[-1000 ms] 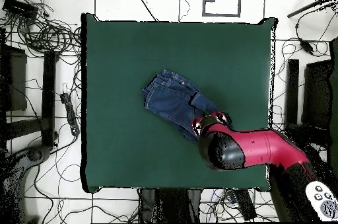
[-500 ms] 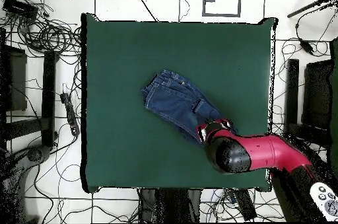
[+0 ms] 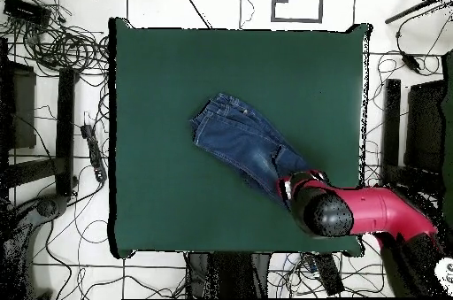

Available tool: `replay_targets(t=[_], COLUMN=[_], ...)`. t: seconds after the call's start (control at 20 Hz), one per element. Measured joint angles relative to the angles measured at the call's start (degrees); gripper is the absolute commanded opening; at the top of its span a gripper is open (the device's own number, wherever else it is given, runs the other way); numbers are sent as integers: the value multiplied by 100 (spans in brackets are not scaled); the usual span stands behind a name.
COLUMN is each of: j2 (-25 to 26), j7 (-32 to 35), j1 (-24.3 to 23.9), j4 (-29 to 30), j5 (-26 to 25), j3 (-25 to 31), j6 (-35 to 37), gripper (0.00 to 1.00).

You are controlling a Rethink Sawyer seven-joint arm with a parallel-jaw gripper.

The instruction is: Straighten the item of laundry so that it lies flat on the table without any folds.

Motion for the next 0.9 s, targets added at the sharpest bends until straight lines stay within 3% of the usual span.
replay_targets(t=[0.45, 0.9], j2=[-411, -437], j7=[0, 0], j1=[-152, -99], j4=[1, -13], j5=[0, -227], j3=[14, 14], j6=[866, 955], gripper=[0, 0])
